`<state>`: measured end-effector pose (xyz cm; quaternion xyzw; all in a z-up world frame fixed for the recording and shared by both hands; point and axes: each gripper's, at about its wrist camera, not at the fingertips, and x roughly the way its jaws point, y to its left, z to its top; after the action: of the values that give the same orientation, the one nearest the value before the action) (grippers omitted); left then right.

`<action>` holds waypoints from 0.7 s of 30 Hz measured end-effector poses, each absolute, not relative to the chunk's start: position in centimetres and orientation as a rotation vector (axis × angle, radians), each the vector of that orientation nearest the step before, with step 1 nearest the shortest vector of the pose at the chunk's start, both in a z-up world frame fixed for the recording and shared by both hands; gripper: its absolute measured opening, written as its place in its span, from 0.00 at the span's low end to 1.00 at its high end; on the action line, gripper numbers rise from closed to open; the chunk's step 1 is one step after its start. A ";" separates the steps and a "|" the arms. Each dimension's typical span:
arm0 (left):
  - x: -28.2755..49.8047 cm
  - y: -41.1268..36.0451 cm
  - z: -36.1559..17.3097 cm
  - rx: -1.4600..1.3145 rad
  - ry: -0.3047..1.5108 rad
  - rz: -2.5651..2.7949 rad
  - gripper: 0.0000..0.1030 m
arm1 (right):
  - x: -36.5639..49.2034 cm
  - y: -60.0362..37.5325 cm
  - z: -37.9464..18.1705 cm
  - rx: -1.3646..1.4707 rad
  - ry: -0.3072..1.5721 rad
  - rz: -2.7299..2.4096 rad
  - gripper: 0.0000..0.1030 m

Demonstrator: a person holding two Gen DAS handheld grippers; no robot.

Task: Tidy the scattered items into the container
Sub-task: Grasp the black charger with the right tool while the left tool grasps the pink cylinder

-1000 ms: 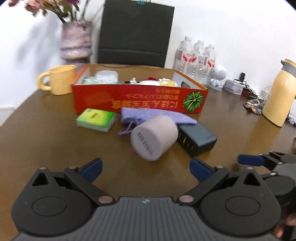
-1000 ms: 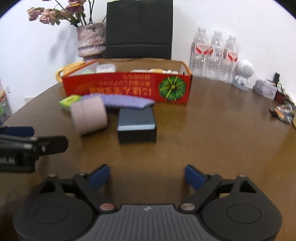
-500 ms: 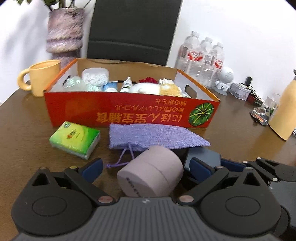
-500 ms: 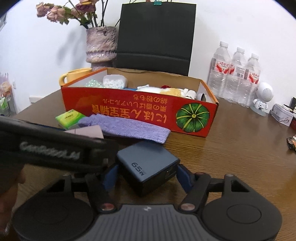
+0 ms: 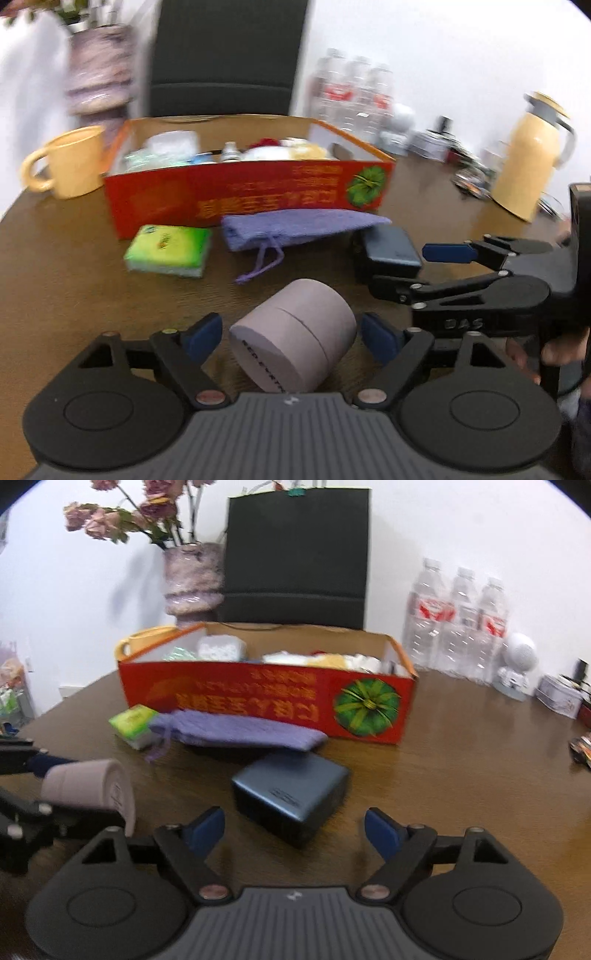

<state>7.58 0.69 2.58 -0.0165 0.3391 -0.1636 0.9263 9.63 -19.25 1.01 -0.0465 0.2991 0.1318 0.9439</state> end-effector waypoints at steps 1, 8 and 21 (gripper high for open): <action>7.4 0.3 2.6 -0.038 0.693 -0.294 0.86 | 10.1 -18.9 1.2 -0.100 0.607 0.254 0.80; 7.3 -2.4 1.8 0.045 0.659 -0.084 0.71 | 12.8 -18.5 1.0 -0.019 0.643 0.196 0.69; 5.4 2.9 2.6 -0.066 0.668 -0.361 0.83 | 8.2 -21.3 2.0 -0.106 0.711 0.349 0.51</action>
<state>5.39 2.87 2.58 -0.0320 0.3259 -0.1762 0.9283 8.20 -21.34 2.00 -0.0515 0.3460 0.1701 0.9213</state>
